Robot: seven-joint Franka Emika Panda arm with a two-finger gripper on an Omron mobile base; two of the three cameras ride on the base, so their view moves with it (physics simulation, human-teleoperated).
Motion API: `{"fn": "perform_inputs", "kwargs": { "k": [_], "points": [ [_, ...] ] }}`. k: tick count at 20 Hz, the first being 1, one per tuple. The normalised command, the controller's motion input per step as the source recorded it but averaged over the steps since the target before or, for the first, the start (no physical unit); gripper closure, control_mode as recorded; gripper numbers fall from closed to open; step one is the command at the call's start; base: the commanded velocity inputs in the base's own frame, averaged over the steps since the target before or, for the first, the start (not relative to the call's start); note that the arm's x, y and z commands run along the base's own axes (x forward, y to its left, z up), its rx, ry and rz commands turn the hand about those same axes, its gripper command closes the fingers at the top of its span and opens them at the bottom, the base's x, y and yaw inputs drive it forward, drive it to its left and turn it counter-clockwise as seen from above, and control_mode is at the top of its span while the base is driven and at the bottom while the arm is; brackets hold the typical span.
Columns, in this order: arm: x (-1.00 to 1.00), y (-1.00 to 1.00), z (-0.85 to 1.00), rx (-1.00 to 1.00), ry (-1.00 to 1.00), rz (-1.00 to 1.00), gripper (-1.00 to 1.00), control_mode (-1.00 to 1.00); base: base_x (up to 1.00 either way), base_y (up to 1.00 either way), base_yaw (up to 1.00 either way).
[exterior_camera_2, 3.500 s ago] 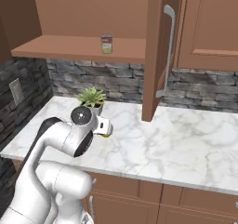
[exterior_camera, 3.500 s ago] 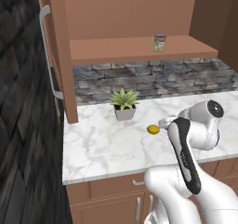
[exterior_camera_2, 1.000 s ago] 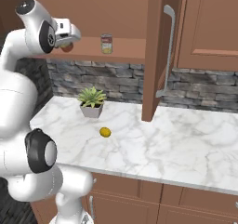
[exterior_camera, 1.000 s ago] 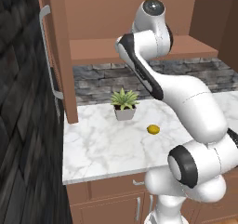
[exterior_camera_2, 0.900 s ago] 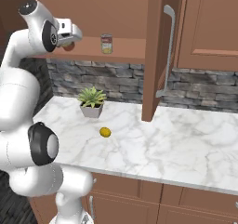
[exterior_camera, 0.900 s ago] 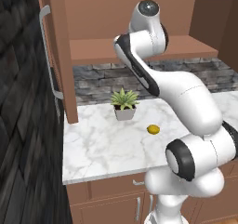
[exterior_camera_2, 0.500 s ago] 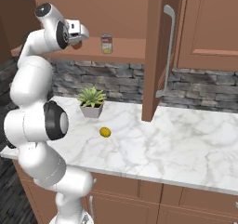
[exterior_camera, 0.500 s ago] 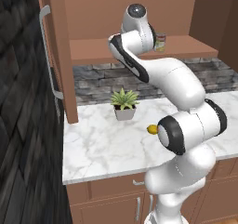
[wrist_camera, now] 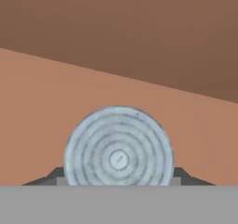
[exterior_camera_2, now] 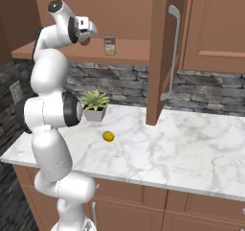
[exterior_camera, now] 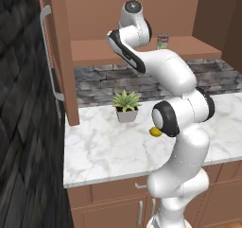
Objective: Restock the canned food cabinet by taking the new fresh canned food from the counter and placing it in the cabinet. Then, take the old canned food from the cabinet and place it on the counter.
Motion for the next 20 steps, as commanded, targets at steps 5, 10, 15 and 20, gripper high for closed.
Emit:
{"fn": "perform_inputs", "kwargs": {
  "k": [5, 10, 15, 20],
  "points": [
    [0.13, 0.0, 0.0, 0.0, 0.0, 0.0, -1.0, -1.0, 0.0, 0.0, 0.0],
    [0.21, 0.0, 0.0, 0.0, -0.02, 0.0, -1.0, -1.0, 0.0, 0.0, 0.0],
    [-0.12, -0.06, 0.0, 0.03, -0.21, 0.0, -1.0, -1.0, 0.0, 0.0, 0.0],
    [-0.91, -0.45, 0.0, 0.06, -0.35, 0.0, -1.0, -1.0, 0.0, 0.0, 0.0]
  ]
}}
